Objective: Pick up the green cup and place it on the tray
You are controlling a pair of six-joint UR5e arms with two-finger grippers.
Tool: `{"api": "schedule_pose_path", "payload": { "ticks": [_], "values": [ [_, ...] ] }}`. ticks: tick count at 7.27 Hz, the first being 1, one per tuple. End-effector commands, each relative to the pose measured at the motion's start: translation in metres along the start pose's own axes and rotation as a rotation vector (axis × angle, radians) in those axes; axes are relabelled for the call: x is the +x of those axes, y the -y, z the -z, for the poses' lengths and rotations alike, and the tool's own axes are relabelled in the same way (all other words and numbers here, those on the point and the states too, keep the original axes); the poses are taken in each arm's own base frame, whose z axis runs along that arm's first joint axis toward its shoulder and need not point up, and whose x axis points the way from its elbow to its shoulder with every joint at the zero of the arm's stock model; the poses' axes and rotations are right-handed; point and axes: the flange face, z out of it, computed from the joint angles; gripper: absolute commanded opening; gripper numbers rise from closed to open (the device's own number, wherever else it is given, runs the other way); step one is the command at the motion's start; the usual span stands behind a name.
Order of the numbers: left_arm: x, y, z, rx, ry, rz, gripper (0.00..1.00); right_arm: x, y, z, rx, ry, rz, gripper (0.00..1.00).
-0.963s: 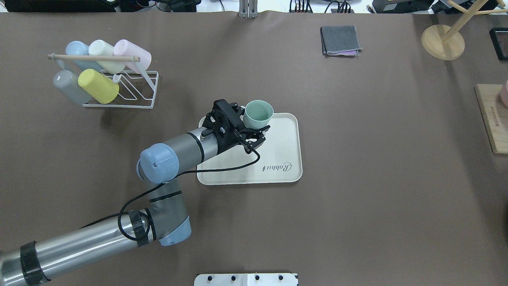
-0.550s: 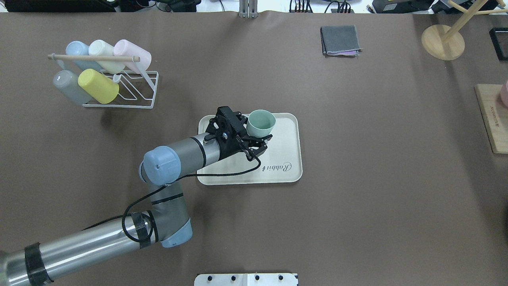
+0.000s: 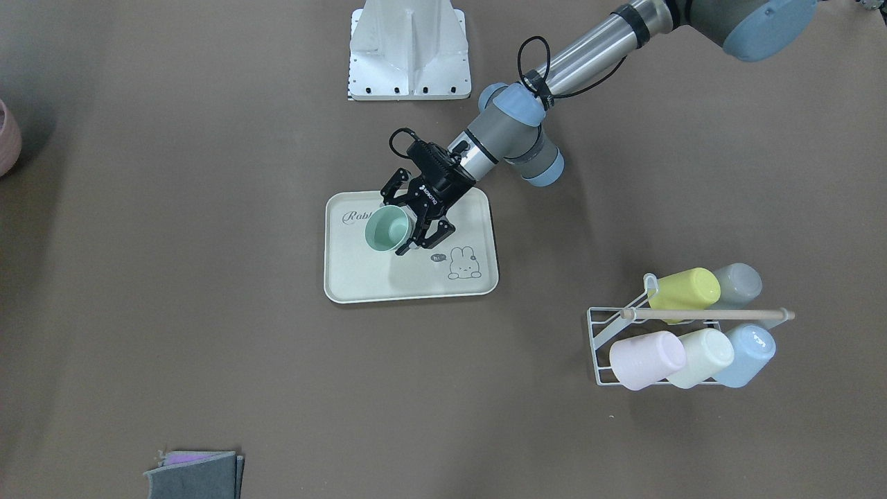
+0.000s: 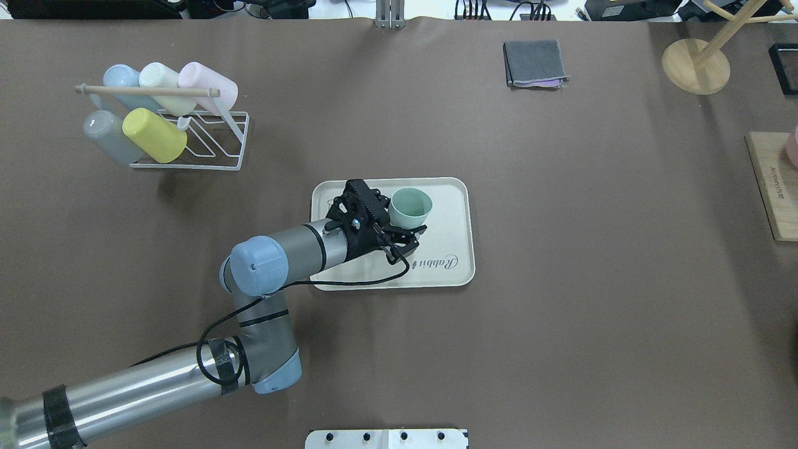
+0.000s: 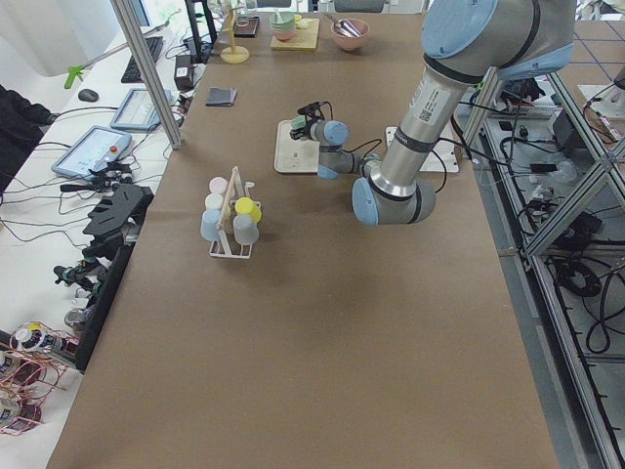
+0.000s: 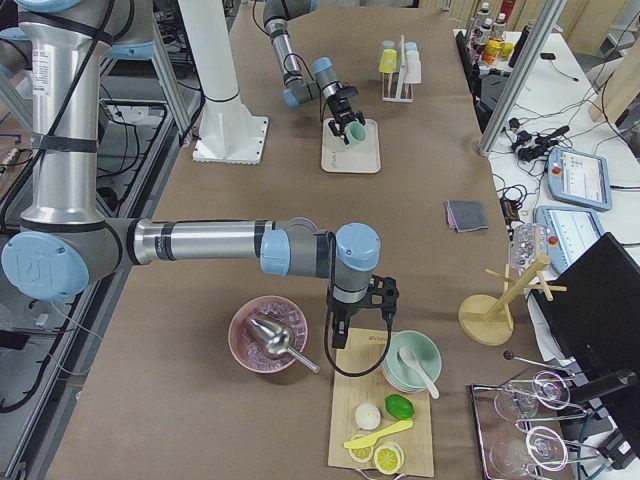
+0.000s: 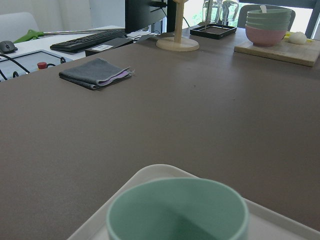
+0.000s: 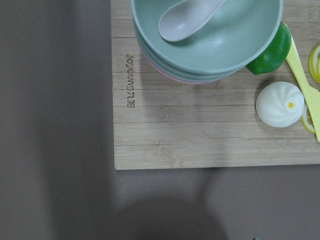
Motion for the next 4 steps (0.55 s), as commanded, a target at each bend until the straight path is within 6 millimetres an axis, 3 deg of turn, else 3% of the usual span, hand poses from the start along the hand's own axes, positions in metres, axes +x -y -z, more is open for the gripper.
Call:
{"api": "schedule_pose_path", "payload": {
  "ticks": [1,3,4],
  "values": [
    [0.0024,-0.0022,-0.0004,-0.004,-0.005,0.0,0.18,-0.0001,0.0001,0.0001,0.0,0.0,0.002,1.0],
    [0.0022,-0.0023,-0.0005,-0.005,-0.003,-0.001,0.42,-0.0001,0.0001,0.0001,0.0,0.0,0.002,1.0],
    [0.0028,-0.0037,-0.0003,-0.007,-0.004,0.0,0.46,-0.0001,0.0001,0.0001,0.0,0.0,0.002,1.0]
  ]
}}
